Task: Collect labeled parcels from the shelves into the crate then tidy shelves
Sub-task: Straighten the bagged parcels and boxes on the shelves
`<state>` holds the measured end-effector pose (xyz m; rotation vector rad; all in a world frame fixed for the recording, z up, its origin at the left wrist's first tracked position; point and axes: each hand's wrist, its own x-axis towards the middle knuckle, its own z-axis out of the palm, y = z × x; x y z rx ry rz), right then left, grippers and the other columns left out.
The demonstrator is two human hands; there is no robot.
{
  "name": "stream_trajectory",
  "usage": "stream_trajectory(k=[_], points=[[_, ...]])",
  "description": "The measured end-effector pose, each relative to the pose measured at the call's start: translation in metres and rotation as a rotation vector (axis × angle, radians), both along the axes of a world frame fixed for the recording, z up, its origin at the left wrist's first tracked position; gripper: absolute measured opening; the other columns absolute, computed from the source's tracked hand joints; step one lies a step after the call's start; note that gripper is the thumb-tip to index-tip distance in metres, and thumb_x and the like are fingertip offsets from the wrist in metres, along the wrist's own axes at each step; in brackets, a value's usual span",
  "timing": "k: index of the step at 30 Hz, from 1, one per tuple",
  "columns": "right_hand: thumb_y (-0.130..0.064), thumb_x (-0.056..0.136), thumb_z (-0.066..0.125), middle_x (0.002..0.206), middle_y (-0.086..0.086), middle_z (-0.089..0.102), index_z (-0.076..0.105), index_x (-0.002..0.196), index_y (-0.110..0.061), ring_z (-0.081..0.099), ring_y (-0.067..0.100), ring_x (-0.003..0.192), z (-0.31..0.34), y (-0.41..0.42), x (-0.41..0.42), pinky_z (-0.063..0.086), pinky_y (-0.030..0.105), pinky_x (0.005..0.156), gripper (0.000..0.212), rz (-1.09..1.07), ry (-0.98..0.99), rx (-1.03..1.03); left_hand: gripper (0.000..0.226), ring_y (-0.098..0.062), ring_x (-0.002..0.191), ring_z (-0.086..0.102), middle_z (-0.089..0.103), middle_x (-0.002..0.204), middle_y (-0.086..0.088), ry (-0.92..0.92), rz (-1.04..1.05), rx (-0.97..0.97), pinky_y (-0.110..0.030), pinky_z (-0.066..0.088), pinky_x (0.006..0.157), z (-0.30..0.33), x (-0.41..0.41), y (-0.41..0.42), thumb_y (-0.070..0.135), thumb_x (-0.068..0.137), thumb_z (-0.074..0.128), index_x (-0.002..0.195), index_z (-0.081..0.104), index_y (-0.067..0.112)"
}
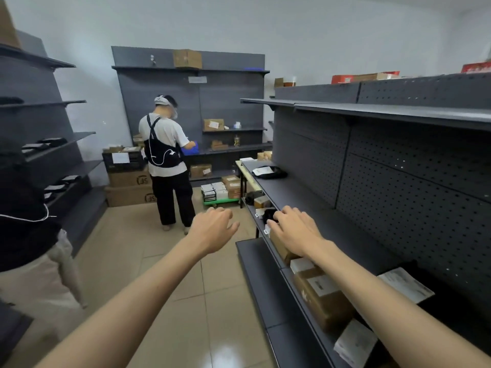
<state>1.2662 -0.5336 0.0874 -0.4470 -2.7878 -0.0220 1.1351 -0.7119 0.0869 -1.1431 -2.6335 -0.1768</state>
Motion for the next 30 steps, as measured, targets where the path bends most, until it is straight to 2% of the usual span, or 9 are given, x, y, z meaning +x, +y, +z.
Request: stream_trajectory(k=[5, 11, 17, 25, 30], points=[[-0.044, 0.103, 0.031, 0.121, 0.008, 0.058, 0.061, 0.113, -0.015, 0.052, 0.028, 0.114, 0.002, 0.018, -0.081, 0.040, 0.041, 0.095, 0.043, 0.041, 0.002, 0.013, 0.045, -0.024, 0.116, 0.057, 0.065, 0.125, 0.000, 0.022, 0.056, 0.006, -0.039, 0.047, 0.088, 0.001, -0.073, 0.015, 0.053, 0.101, 0.038, 0.121, 0.063, 0.021], [-0.048, 0.102, 0.032, 0.121, 0.010, 0.059, 0.061, 0.113, -0.016, 0.052, 0.031, 0.115, 0.008, 0.047, -0.197, 0.039, 0.044, 0.095, 0.045, 0.104, 0.015, 0.008, 0.042, -0.027, 0.110, 0.060, 0.066, 0.116, -0.003, 0.078, 0.095, 0.020, -0.041, 0.049, 0.085, 0.016, -0.163, 0.051, 0.051, 0.101, 0.040, 0.112, 0.063, 0.017], [-0.046, 0.102, 0.031, 0.125, 0.012, 0.057, 0.062, 0.117, -0.014, 0.051, 0.032, 0.118, 0.012, 0.087, -0.301, 0.040, 0.045, 0.098, 0.047, 0.135, 0.037, -0.013, 0.043, -0.029, 0.113, 0.059, 0.065, 0.117, -0.006, 0.110, 0.095, 0.035, -0.041, 0.047, 0.085, 0.023, -0.248, 0.093, 0.050, 0.102, 0.041, 0.118, 0.063, 0.016], [-0.046, 0.103, 0.030, 0.126, 0.013, 0.056, 0.051, 0.125, -0.012, 0.053, 0.034, 0.114, -0.020, 0.109, -0.414, 0.041, 0.045, 0.092, 0.046, 0.154, -0.020, -0.054, 0.043, -0.028, 0.110, 0.059, 0.065, 0.118, -0.006, 0.030, 0.115, 0.024, -0.040, 0.048, 0.084, -0.012, -0.356, 0.110, 0.050, 0.101, 0.041, 0.118, 0.061, 0.016], [-0.046, 0.103, 0.030, 0.127, 0.013, 0.054, 0.048, 0.127, -0.012, 0.050, 0.034, 0.118, -0.048, 0.118, -0.487, 0.039, 0.045, 0.095, 0.045, 0.107, -0.096, -0.065, 0.046, -0.026, 0.117, 0.058, 0.065, 0.125, -0.005, -0.057, 0.075, 0.001, -0.040, 0.048, 0.088, -0.040, -0.436, 0.119, 0.052, 0.100, 0.042, 0.130, 0.057, 0.019]])
